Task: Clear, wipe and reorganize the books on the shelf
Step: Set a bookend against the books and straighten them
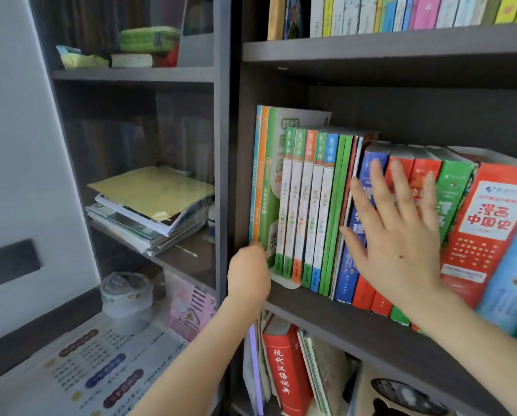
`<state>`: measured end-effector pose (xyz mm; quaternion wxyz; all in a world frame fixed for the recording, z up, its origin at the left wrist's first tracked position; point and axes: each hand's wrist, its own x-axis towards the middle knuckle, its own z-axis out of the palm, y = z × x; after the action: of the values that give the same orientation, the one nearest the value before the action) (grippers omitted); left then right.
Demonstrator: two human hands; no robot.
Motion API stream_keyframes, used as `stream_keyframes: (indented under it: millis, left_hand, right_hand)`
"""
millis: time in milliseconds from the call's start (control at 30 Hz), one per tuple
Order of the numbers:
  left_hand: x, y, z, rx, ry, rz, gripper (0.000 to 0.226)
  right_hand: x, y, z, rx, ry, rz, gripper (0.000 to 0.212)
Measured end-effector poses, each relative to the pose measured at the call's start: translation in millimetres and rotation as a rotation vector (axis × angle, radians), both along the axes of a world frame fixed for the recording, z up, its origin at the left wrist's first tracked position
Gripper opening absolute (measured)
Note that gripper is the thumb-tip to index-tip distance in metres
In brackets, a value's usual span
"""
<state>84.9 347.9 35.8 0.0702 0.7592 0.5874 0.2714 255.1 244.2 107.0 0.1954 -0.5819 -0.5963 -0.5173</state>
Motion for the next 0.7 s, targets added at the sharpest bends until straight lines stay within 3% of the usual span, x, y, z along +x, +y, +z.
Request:
stream_keyframes:
  millis: [133,400,533,633,700]
  left_hand:
    - [0.3,-2.1,-2.1,0.032,-0.003,-0.003,0.016]
    - [9.4,-1.1,-7.0,0.032,-0.081,-0.035,0.018]
    - [11.2,-0.7,-2.9,0.021,-0.084,-0.051,0.02]
    - [3.6,-8.9,0.8,0.01,-0.007,-0.13,0.023]
    - [0.1,-13.5,6.6,-0.027,0.211,-0.249,0.027]
  right_hand:
    - [29.1,-5.6,-53.5,-0.213,-0.124,-0.179,0.077]
    - [36.6,34.9,-72.2,-0.136,-0.232,-0.187,0.111]
    - [35.6,41.6,-70.4,-0.147,-0.209,-0.174,0.111]
    - [29.0,34.9,-67.8,-0.2,-0.175,-0.213,0.109]
    - [22.8,30.5,-64.0,-0.216,-0.163,-0.237,0.108]
